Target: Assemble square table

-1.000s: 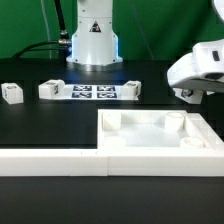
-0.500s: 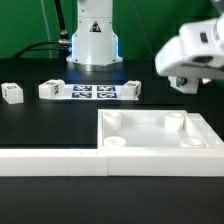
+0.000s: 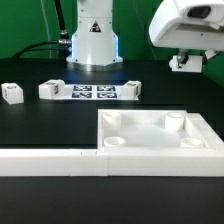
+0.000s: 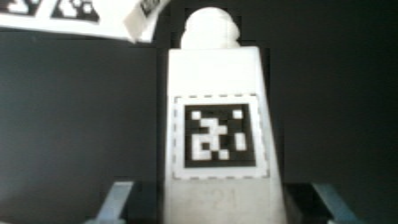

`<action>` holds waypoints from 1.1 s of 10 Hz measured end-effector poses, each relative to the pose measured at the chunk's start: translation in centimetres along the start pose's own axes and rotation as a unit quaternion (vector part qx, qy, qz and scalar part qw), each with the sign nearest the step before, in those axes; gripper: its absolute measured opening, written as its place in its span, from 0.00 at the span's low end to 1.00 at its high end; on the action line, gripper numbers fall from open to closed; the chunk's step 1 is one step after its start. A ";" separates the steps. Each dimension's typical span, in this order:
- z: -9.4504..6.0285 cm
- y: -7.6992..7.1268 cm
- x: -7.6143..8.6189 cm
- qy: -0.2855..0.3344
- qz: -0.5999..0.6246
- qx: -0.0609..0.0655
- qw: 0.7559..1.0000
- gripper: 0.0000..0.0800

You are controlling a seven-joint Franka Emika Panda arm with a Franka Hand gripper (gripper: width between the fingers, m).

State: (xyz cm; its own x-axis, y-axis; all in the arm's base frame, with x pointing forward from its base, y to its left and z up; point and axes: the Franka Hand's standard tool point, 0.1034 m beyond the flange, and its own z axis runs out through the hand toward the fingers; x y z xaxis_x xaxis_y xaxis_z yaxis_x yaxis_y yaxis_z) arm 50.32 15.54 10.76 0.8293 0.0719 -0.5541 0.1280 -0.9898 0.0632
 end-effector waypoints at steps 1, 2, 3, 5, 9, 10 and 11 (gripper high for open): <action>0.0 0.0 0.0 0.040 0.000 0.005 0.999 0.36; -1.0 0.7 0.6 0.061 -0.002 0.030 0.998 0.36; -3.9 3.4 1.4 0.086 -0.014 0.069 0.994 0.36; -8.0 9.4 1.8 0.160 -0.014 0.109 0.981 0.36; -8.3 10.3 2.8 0.277 -0.006 0.093 0.956 0.36; -8.4 10.4 3.3 0.317 -0.001 0.087 0.944 0.36; -8.3 9.9 4.5 0.359 -0.001 0.078 0.930 0.36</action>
Offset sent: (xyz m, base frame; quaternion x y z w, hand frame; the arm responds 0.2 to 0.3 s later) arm 0.0769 -0.0921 0.0840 0.2094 0.1449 -0.0360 0.9664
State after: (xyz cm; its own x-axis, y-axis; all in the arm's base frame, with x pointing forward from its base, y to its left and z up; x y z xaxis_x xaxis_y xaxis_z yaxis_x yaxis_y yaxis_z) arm 59.81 7.11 15.80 0.9858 0.0832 0.1457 0.0969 -0.9913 -0.0890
